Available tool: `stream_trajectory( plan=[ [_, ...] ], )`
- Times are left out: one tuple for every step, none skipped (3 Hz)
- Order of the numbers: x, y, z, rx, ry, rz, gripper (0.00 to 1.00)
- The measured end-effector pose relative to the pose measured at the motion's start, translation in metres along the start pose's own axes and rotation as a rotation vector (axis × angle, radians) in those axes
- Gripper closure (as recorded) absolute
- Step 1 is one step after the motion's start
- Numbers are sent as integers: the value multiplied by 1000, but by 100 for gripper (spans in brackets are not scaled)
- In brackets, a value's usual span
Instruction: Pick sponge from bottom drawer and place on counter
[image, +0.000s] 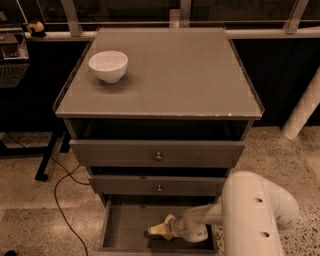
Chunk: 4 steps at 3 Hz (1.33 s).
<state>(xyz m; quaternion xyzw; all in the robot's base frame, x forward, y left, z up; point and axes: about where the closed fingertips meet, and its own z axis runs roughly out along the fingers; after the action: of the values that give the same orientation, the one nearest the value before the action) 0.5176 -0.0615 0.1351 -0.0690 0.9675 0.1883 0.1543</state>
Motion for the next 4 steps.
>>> stream_trajectory(
  plan=[
    [6, 2, 17, 14, 25, 7, 0],
    [11, 6, 23, 26, 40, 3, 19],
    [11, 6, 23, 26, 40, 3, 42],
    [11, 6, 23, 26, 40, 3, 65]
  ],
)
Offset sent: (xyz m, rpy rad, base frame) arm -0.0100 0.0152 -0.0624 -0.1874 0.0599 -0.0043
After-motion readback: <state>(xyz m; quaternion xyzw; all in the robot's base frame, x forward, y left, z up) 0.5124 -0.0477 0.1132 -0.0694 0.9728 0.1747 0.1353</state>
